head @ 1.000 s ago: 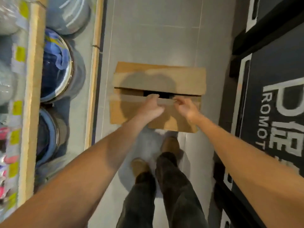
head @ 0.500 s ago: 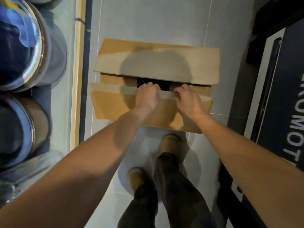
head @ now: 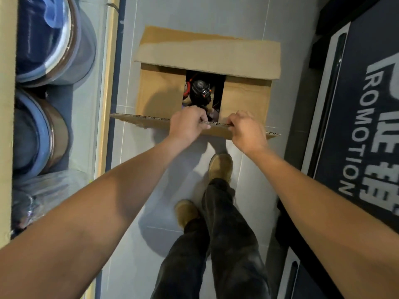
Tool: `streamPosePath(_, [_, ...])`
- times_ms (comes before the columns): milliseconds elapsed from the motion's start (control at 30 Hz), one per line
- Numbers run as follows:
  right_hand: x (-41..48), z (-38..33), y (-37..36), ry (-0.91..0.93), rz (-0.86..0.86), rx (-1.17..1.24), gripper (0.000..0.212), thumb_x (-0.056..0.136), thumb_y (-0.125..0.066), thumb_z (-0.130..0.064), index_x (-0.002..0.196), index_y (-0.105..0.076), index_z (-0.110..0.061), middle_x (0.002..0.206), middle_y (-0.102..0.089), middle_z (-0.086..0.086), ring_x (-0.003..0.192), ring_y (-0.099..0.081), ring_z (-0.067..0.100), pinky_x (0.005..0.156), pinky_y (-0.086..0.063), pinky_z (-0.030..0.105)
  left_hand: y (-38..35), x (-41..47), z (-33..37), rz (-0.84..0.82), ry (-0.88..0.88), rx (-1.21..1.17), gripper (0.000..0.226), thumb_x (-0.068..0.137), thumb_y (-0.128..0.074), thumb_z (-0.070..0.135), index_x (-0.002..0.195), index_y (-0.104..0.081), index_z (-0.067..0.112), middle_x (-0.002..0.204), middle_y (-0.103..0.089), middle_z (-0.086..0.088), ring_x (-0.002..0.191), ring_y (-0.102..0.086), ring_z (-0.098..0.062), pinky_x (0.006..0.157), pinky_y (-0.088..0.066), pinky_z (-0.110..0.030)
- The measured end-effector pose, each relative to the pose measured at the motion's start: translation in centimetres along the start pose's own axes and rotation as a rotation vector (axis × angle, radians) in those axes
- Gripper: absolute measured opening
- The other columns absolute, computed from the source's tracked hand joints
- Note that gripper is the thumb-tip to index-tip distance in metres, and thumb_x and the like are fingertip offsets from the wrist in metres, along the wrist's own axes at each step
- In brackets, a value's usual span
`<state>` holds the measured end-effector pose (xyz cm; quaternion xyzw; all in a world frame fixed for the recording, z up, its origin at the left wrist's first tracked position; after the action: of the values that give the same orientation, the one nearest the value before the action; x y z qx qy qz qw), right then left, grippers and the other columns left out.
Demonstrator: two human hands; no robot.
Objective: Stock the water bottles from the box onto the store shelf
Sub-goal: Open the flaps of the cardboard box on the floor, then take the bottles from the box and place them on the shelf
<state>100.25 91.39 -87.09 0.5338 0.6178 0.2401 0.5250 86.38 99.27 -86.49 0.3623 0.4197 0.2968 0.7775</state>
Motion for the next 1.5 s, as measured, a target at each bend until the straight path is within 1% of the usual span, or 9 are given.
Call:
streamPosePath(167, [-5.6, -1.5, -2.6, 0.007, -0.141, 0.033, 0.017, 0.088, -0.057, -0.017, 0.104, -0.060, -0.017, 0.108, -0.057, 0.003, 0.102, -0.053, 0.023, 0.075, -0.049, 0.037, -3.9, -6.0, -2.3, -0.122, -0.040, 0.015, 0.030, 0.081, -0.068, 0.043, 0.101, -0.063, 0.022, 0.102, -0.058, 0.003, 0.100, -0.055, -0.018, 0.072, -0.043, -0.030])
streamPosePath(333, [-6.4, -1.3, -7.9, -0.276, -0.418, 0.474, 0.026, 0.091, -0.057, -0.026, 0.109, -0.060, -0.007, 0.106, -0.059, 0.008, 0.101, -0.057, 0.025, 0.092, -0.047, 0.041, -8.5, -8.5, -5.3, -0.464, 0.446, -0.587, 0.072, 0.088, -0.055, 0.051, 0.144, -0.033, 0.012, 0.142, -0.046, -0.008, 0.129, -0.046, -0.024, 0.105, -0.039, -0.037])
streamPosePath(533, [-3.1, -0.6, -12.5, -1.031, -0.320, 1.257, 0.034, 0.093, -0.053, -0.044, 0.110, -0.048, -0.015, 0.114, -0.056, 0.008, 0.104, -0.057, 0.026, 0.089, -0.054, 0.040, -11.4, -4.7, -7.0, -0.356, 0.883, -1.034, 0.086, 0.079, -0.054, 0.068, 0.143, -0.030, 0.017, 0.135, -0.049, -0.004, 0.125, -0.048, -0.027, 0.105, -0.042, -0.046])
streamPosePath(667, [-0.4, 0.2, -15.4, -1.163, -0.232, 1.524, 0.060, 0.090, -0.054, -0.053, 0.135, -0.043, -0.014, 0.121, -0.052, 0.008, 0.117, -0.055, 0.029, 0.094, -0.052, 0.038, -13.6, -0.8, -6.5, -0.313, 0.994, -1.272, 0.075, 0.084, -0.050, 0.064, 0.140, -0.037, 0.017, 0.144, -0.043, -0.011, 0.125, -0.047, -0.029, 0.103, -0.040, -0.042])
streamPosePath(833, [2.1, 1.4, -17.1, -1.277, -0.163, 1.557, 0.052, 0.088, -0.062, -0.043, 0.127, -0.047, -0.013, 0.116, -0.058, 0.012, 0.100, -0.063, 0.027, 0.076, -0.055, 0.034, -15.7, 1.8, -7.3, -0.143, 1.133, -1.338, 0.056, 0.092, -0.058, 0.034, 0.140, -0.038, 0.013, 0.142, -0.044, -0.016, 0.122, -0.053, -0.030, 0.103, -0.044, -0.042])
streamPosePath(967, [2.9, 2.2, -17.5, -1.291, -0.149, 1.554, 0.017, 0.095, -0.055, -0.020, 0.110, -0.055, -0.012, 0.081, -0.063, 0.004, 0.069, -0.061, 0.013, 0.056, -0.048, 0.025, -16.4, 2.6, -7.9, -0.172, 1.102, -1.350, 0.040, 0.096, -0.050, 0.015, 0.135, -0.045, 0.007, 0.143, -0.046, -0.011, 0.129, -0.048, -0.021, 0.097, -0.041, -0.034])
streamPosePath(1300, [2.8, 0.9, -12.4, -1.121, -0.496, 1.527, 0.050, 0.099, -0.042, -0.038, 0.135, -0.044, -0.004, 0.129, -0.060, 0.015, 0.110, -0.061, 0.027, 0.086, -0.047, 0.038, -11.0, 1.2, -5.3, -0.225, 1.205, -1.348, 0.050, 0.094, -0.055, 0.029, 0.138, -0.041, 0.010, 0.143, -0.042, -0.016, 0.128, -0.046, -0.026, 0.102, -0.040, -0.041])
streamPosePath(1400, [5.3, 0.5, -9.5, -1.061, -0.382, 1.632, 0.043, 0.100, -0.039, -0.033, 0.134, -0.045, -0.007, 0.130, -0.060, 0.012, 0.102, -0.061, 0.022, 0.075, -0.049, 0.031, -8.3, 3.1, -4.1, -0.080, 1.165, -1.358, 0.039, 0.095, -0.050, 0.020, 0.132, -0.048, 0.008, 0.135, -0.053, -0.011, 0.120, -0.054, -0.021, 0.095, -0.044, -0.034])
streamPosePath(1500, [8.5, 0.6, -7.6, -1.014, -0.212, 1.769, 0.042, 0.101, -0.039, -0.028, 0.136, -0.046, -0.007, 0.137, -0.055, 0.009, 0.110, -0.057, 0.019, 0.089, -0.047, 0.032, -5.9, 6.6, -2.9, -0.095, 1.027, -1.550, 0.041, 0.098, -0.045, 0.020, 0.137, -0.043, 0.007, 0.142, -0.046, -0.009, 0.130, -0.047, -0.022, 0.104, -0.040, -0.033])
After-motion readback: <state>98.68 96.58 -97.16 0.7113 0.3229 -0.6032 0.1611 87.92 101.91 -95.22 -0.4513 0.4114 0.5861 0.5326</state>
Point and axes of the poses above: each hand's wrist, its own x-axis towards the middle knuckle, its own y-axis out of the back of the hand, z = x × y, the point moved 4 cm from there along x, towards the middle knuckle
